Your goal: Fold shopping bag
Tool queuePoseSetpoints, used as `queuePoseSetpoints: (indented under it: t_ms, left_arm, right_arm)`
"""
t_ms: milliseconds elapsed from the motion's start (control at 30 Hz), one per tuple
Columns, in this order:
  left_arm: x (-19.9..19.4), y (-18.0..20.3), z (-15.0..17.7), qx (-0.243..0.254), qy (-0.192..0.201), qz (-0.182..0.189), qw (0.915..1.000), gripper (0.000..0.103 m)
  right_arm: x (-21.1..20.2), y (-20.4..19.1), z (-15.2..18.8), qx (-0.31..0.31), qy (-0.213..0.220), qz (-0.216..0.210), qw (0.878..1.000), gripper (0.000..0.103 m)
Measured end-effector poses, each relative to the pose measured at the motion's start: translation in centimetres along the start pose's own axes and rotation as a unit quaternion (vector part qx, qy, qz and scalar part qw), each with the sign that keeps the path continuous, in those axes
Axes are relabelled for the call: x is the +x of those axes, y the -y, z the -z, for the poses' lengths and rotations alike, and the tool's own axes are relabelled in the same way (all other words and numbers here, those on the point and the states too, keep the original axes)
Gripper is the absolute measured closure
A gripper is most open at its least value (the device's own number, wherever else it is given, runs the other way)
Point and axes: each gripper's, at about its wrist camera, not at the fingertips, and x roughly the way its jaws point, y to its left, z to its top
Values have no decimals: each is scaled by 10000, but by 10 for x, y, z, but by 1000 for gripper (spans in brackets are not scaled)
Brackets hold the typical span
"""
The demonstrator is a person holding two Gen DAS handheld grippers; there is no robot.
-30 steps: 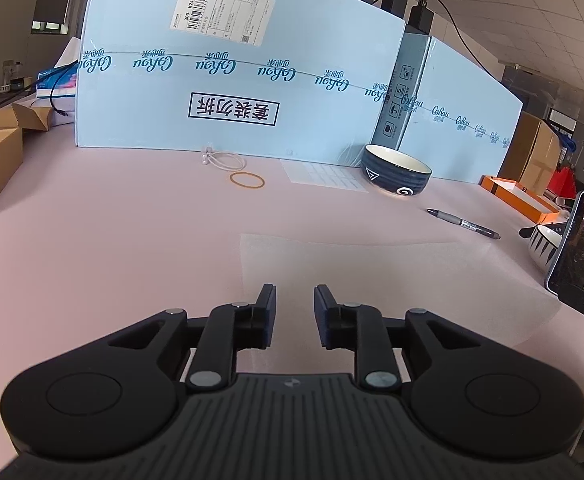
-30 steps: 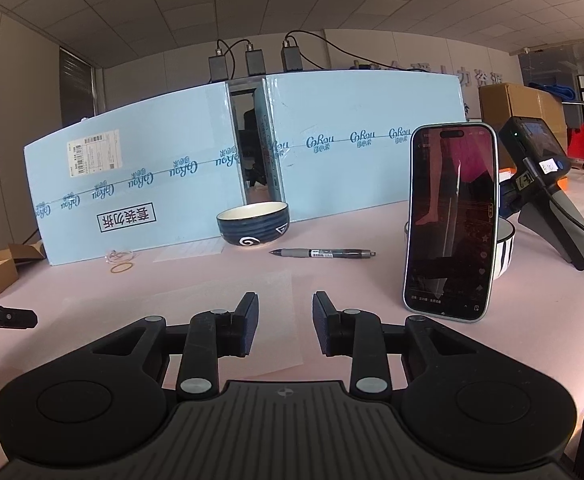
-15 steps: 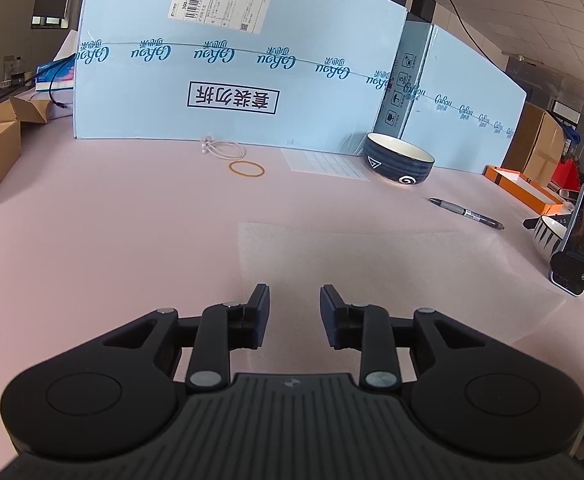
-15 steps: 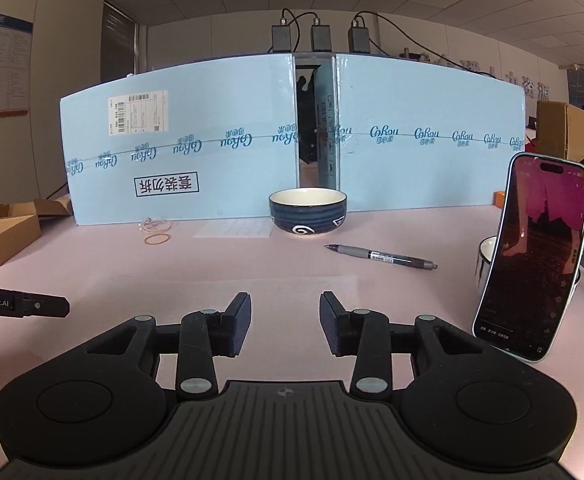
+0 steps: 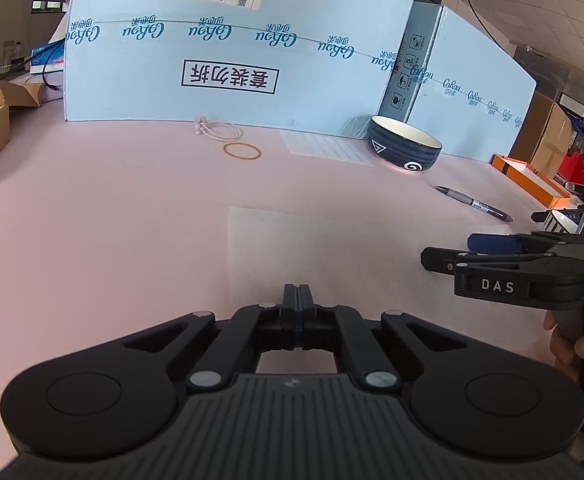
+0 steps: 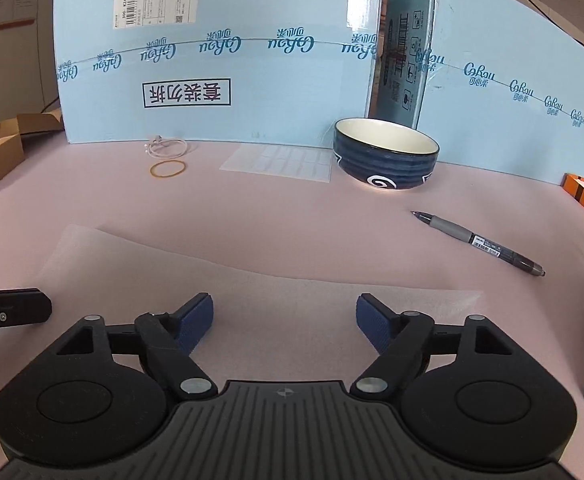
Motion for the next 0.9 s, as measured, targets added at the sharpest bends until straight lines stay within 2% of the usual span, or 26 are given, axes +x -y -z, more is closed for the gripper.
queuePoseSetpoints:
  t_ms: [100, 200, 367, 533, 900]
  left_arm:
    - [5, -2, -6, -5, 47, -152, 9999, 103]
    - [8, -5, -8, -60, 12, -182, 9998, 103]
    - [5, -3, -7, 30, 89, -113, 9999, 102]
    - [8, -2, -6, 72, 14, -75, 9999, 102]
    - [8, -1, -5, 96, 0, -38, 9999, 101]
  right_arm:
    - [0, -8, 2, -124, 6, 204, 9997, 0]
    - [-3, -5, 5, -42, -17, 164, 9999, 0]
    - [1, 12, 5, 460, -123, -233, 9986, 0]
    - [2, 5, 4, 293, -151, -110, 9994, 0]
    - [2, 6, 5, 311, -148, -115, 9993, 0]
